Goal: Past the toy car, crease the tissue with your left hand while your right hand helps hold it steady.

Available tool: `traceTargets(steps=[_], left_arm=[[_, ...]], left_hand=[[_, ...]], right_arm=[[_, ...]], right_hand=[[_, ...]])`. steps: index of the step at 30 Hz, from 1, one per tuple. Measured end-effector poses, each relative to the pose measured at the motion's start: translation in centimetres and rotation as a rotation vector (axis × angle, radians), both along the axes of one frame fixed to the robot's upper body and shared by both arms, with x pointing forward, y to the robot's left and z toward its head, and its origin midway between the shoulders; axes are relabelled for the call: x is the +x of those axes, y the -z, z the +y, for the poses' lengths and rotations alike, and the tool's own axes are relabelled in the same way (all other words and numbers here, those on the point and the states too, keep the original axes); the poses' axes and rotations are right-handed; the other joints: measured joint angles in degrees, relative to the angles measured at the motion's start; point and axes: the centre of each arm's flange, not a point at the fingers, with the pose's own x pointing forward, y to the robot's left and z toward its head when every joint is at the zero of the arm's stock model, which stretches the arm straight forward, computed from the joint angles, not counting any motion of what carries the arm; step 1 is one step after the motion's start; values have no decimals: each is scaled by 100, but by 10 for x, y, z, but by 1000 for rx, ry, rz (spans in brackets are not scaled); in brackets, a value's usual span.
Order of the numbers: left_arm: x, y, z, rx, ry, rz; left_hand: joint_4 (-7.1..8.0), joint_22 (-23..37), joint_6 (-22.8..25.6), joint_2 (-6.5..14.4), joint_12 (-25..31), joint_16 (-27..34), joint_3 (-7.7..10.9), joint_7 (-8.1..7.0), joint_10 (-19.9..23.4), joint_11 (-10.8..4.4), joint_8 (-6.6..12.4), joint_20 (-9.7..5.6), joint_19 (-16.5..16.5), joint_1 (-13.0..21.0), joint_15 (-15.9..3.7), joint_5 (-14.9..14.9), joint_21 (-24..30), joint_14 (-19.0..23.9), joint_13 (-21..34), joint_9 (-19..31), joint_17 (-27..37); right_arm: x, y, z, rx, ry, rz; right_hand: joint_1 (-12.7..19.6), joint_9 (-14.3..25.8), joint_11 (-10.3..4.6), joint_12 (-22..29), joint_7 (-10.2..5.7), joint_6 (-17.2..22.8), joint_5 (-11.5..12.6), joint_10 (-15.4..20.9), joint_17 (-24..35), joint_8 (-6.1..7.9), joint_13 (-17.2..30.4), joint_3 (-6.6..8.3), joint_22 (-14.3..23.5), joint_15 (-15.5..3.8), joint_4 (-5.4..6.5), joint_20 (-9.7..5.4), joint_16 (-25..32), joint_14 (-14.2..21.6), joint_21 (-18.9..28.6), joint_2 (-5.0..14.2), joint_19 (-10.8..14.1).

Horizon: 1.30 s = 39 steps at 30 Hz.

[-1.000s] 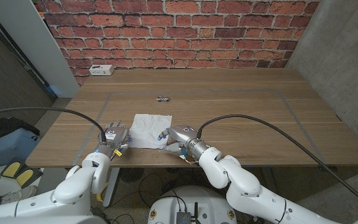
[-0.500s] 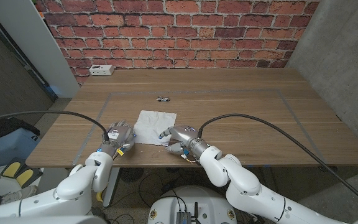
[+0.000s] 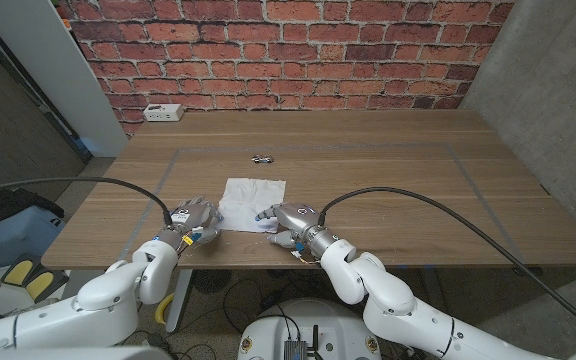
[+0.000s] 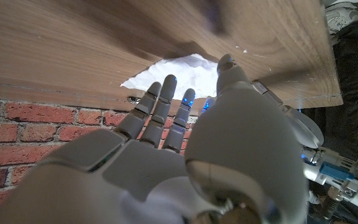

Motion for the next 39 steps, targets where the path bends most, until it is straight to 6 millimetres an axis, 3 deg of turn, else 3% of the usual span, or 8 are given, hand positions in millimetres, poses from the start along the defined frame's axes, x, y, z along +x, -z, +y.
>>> traceTargets(steps=[8, 11, 16, 22, 27, 34, 39], left_arm=[[-4, -2, 0, -19, 11, 0], [-6, -4, 1, -25, 13, -3], [-8, -5, 1, -32, 15, -7], [-11, -8, 1, -36, 17, -13], [-12, -8, 1, -36, 18, -15], [-13, -8, 2, -37, 22, -21], [-13, -8, 3, -31, 26, -23]], left_hand=[[0, 1, 71, 0, 23, 0, 0, 30, 3, 2, 47, 0, 0, 0, 9, 23, 0, 53, 0, 4, 0], [-9, 1, 70, 0, 23, 0, -9, 30, 13, 12, 48, 0, 0, 0, 9, 23, 0, 53, 0, -1, -1], [-23, 1, 21, 0, 23, 0, -23, -13, 13, 11, 16, 0, 0, 0, 9, 23, 0, 53, 0, -24, -1], [-32, 1, -131, 0, 23, 0, -32, 1, 12, 11, -24, 31, -31, 0, 9, 23, 0, 53, 28, -28, -1], [-47, 1, -202, 0, 23, 0, -47, 24, 12, 11, -24, 31, -31, 0, 9, 23, 0, 53, 27, -28, -1], [-46, 1, -974, -48, -50, 0, -145, -27, -146, 82, -153, 94, -94, -48, 94, 23, -36, -32, 52, -27, -1], [-5, 2, -1403, -229, -111, -30, -310, -123, -318, 72, -153, 123, -164, -228, 154, 44, -44, -134, 72, -27, 21]], right_arm=[[8, 2, 0, -23, 30, -24], [12, 2, -4, -37, 64, -42], [17, 5, -7, -52, 88, -48], [23, 7, -13, -64, 125, -61], [25, 7, -17, -41, 127, -92], [28, 10, -21, -12, 122, -96], [26, 9, -20, 80, 75, -79]], right_hand=[[38, -26, -28, 95, 218, 101, 32, 71, 108, 46, 53, -48, 10, 1, 0, 5, 203, 144, 41, 38, 116], [148, -27, -10, 157, 198, 313, 39, 158, 132, 91, 79, -48, 11, 5, 0, 1, 283, 228, 77, 71, 186], [294, -26, 22, 387, 200, 868, 38, 520, 220, 246, 127, -72, 11, -4, -24, -26, 490, 501, 160, 159, 335], [492, -29, 45, 859, 361, 2158, 45, 1172, 365, 529, 257, -80, 49, -26, -31, 0, 780, 954, 340, 277, 533], [636, -26, 118, 1123, 647, 2965, -45, 1610, 436, 691, 265, -71, 100, -49, -23, 29, 904, 1281, 506, 390, 723], [650, -9, 301, 1278, 821, 3261, -109, 1874, 542, 709, 264, -47, 117, -78, -1, 70, 968, 1532, 618, 504, 828], [670, -11, 542, 1429, 944, 3320, -203, 2087, 798, 708, 318, -23, 162, -77, -27, 236, 1184, 1532, 707, 521, 867]])
